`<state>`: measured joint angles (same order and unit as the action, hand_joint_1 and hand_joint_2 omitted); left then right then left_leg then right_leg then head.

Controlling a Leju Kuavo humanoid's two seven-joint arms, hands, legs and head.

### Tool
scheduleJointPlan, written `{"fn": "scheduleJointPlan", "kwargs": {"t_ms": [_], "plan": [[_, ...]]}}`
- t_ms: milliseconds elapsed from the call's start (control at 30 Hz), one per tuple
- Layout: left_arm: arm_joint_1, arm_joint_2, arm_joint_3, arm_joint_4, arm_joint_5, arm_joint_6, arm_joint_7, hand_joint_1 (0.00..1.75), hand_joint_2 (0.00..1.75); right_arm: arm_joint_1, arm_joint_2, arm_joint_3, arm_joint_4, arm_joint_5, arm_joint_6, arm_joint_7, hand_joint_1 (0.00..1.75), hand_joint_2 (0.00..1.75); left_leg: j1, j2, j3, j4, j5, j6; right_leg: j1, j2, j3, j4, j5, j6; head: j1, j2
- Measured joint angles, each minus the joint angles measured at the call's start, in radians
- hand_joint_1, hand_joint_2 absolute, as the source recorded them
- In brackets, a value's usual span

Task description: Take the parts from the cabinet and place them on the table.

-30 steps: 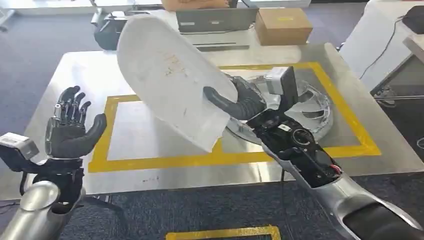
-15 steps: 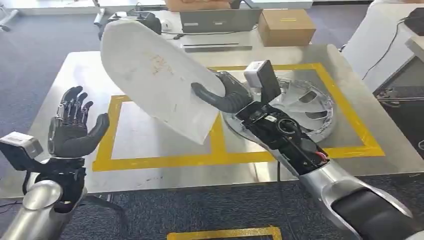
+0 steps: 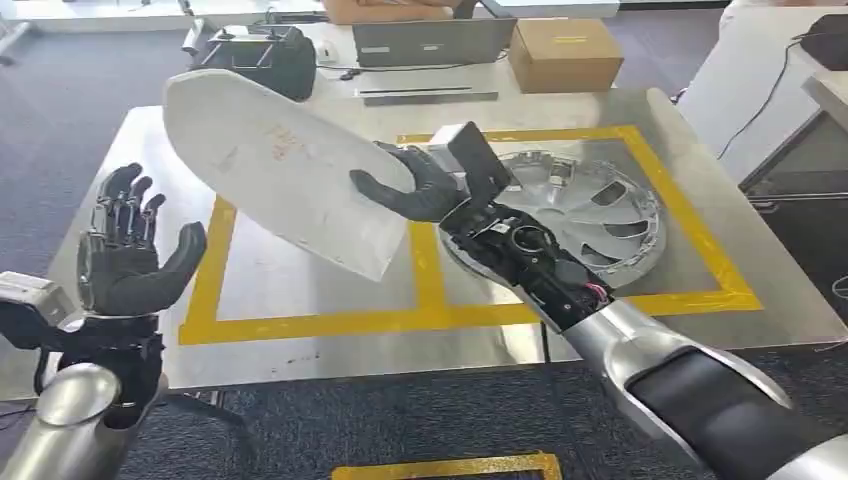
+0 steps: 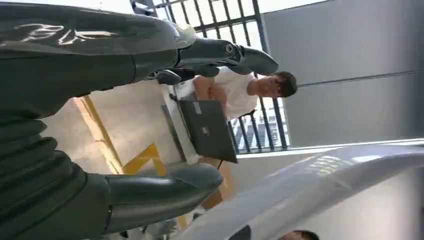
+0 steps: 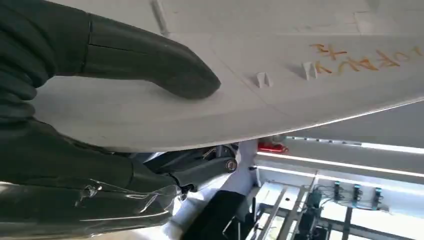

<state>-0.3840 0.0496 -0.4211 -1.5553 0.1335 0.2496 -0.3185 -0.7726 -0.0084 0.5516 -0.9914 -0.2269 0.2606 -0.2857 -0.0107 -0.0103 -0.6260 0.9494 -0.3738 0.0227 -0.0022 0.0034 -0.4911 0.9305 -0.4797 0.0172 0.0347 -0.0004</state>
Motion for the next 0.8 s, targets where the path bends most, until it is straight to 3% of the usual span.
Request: {"fn": "scheduleJointPlan", "kwargs": {"t_ms": [167, 367, 567, 800], "plan": [[0.02, 0.021, 0.028, -0.076, -0.03, 0.078, 0.021, 0.0, 1.75, -0.041, 0.019, 0.013, 0.109, 0.04, 0.004, -0.04, 1.75, 1.75, 0.0, 0.0, 0.0, 0.0, 0.0, 0.0, 0.001, 0.0, 0.0, 0.0, 0.0, 0.0, 0.0, 0.0], [0.061, 0.045, 0.057, -0.167, -0.031, 0.093, 0.029, 0.0, 1.75, -0.089, 0.035, 0.029, 0.24, 0.086, -0.001, -0.046, 1.75, 1.75, 0.001, -0.001, 0.0, 0.0, 0.0, 0.0, 0.001, -0.002, 0.0, 0.0, 0.0, 0.0, 0.0, 0.0], [0.058, 0.048, 0.058, -0.207, -0.017, 0.08, 0.036, 0.0, 1.75, -0.135, 0.063, 0.061, 0.365, 0.153, -0.015, -0.012, 1.75, 1.75, 0.001, 0.0, 0.001, 0.0, 0.0, -0.001, 0.001, -0.002, 0.0, 0.0, 0.0, 0.0, -0.001, 0.0], [0.044, 0.038, 0.058, -0.214, 0.033, 0.064, -0.027, 0.0, 1.75, -0.163, 0.114, 0.11, 0.483, 0.253, -0.04, 0.066, 1.75, 1.75, 0.002, 0.0, 0.001, 0.0, 0.001, -0.001, 0.001, -0.001, 0.0, 0.0, 0.0, -0.001, -0.002, 0.0]]}}
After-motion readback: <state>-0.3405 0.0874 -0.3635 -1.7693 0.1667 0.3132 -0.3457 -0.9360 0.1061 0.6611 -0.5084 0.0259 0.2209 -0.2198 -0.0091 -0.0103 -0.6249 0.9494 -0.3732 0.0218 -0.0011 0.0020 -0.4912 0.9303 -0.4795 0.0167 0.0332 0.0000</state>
